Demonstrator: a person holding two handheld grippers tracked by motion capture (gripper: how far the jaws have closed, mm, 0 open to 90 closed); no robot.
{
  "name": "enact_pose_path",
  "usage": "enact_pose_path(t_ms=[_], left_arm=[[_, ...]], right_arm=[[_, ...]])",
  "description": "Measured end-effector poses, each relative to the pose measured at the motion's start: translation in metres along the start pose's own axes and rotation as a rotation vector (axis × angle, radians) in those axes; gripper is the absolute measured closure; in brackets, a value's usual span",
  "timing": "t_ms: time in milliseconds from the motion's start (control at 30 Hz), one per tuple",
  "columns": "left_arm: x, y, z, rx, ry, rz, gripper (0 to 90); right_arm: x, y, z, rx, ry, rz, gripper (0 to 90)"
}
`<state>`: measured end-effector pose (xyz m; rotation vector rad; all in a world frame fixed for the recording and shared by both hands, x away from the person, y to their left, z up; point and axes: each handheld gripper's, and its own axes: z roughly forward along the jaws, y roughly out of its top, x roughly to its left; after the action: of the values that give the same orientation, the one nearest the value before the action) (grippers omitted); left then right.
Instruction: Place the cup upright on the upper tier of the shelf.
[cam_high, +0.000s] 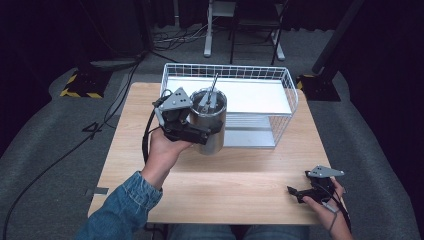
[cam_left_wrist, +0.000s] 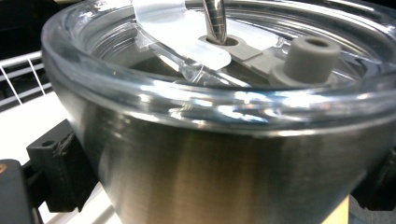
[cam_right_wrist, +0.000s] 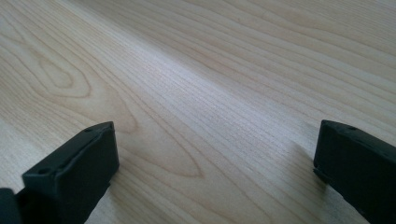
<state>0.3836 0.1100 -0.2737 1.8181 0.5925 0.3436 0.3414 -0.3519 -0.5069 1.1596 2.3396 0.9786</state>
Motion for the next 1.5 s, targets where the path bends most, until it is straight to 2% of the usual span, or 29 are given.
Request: enact_pose_path(t_ms=[333, 567, 767, 933, 1133, 1233, 1367, 1500], left_arm=[[0.010, 0.036, 0.011, -0.027, 0.037, 0.014, 3.8], [0.020, 0.057, 0.023, -0.032, 0.083, 0.028, 3.7], [0.028, 0.067, 0.034, -0.056, 0.107, 0.001, 3.8], [0.033, 0.074, 0.040, -0.070, 0.122, -0.003, 3.7], [0.044, 0.080, 0.051, -0.083, 0.171, 0.007, 3.8], [0.051, 0.083, 0.057, -0.083, 0.188, -0.003, 3.8], [0.061, 0.084, 0.064, -0.095, 0.194, -0.023, 3.7], [0.065, 0.084, 0.073, -0.094, 0.200, -0.034, 3.7]], right_arm=[[0.000, 0.000, 0.000, 0.000, 0.000, 0.000, 0.1], [0.000, 0.000, 0.000, 0.000, 0.000, 0.000, 0.1], [0.000, 0.000, 0.000, 0.000, 0.000, 0.000, 0.1], [0.000, 0.000, 0.000, 0.000, 0.000, 0.000, 0.1], [0.000, 0.000, 0.000, 0.000, -0.001, 0.000, 0.1], [0.000, 0.000, 0.000, 0.000, 0.001, 0.000, 0.1], [0.000, 0.000, 0.000, -0.001, 0.001, 0.001, 0.1], [0.000, 0.000, 0.000, 0.000, 0.001, 0.001, 0.1]])
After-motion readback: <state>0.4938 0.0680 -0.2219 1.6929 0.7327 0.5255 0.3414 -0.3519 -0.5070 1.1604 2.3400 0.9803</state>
